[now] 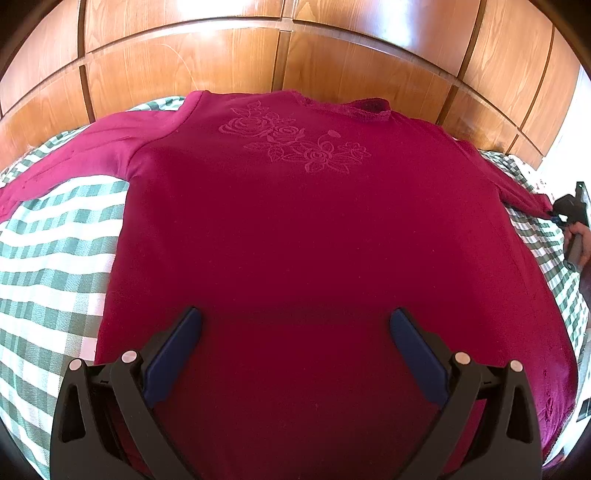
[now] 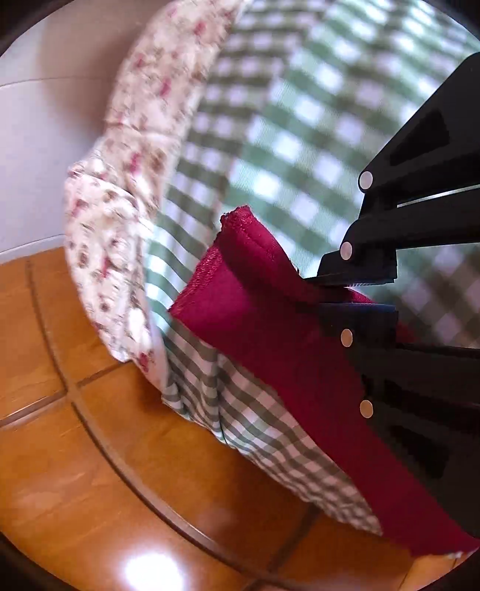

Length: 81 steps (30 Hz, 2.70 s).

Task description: Fold small clothes

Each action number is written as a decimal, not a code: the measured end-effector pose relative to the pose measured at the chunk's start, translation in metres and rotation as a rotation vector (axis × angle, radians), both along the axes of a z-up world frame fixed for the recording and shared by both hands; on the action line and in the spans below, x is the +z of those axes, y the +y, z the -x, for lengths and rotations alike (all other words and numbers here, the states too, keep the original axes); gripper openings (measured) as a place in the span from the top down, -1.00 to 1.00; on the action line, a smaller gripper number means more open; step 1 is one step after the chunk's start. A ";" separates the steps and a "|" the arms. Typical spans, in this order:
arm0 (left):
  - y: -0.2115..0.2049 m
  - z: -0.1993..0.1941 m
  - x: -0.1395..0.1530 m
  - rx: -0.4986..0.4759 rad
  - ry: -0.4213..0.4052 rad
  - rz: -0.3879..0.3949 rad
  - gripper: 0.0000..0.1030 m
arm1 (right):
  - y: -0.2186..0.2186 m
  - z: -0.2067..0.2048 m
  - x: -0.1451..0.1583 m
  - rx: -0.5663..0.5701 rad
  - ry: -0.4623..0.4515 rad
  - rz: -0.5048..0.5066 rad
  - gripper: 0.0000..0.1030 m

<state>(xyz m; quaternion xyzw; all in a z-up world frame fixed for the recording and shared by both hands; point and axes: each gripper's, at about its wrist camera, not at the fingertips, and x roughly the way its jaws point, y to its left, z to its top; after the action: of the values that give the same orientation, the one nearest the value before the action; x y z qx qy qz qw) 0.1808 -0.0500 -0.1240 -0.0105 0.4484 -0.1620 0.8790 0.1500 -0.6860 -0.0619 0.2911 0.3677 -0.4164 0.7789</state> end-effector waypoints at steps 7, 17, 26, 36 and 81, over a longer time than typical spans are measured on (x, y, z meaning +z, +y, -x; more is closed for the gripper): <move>0.005 0.000 0.000 -0.002 0.006 0.025 -0.96 | 0.027 0.007 0.034 0.026 -0.120 -0.045 0.89; 0.019 -0.004 0.011 0.017 0.044 0.132 -0.96 | 0.204 -0.093 0.121 0.567 -0.306 -0.053 0.90; 0.063 -0.016 0.037 0.131 0.016 0.274 -0.96 | 0.405 -0.167 0.083 1.009 -0.249 -0.180 0.90; 0.066 -0.058 0.054 0.117 0.023 0.250 -0.95 | 0.425 -0.147 0.076 1.047 -0.328 -0.256 -0.53; 0.018 -0.154 0.042 0.164 -0.009 0.242 0.97 | 0.332 -0.114 0.001 0.839 -0.099 -0.155 -0.70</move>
<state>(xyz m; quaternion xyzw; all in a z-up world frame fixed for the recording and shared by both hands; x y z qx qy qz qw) 0.3345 -0.0321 -0.0818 -0.1521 0.4191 -0.1425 0.8837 0.2640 -0.3542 -0.0612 0.1936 0.4468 -0.0200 0.8732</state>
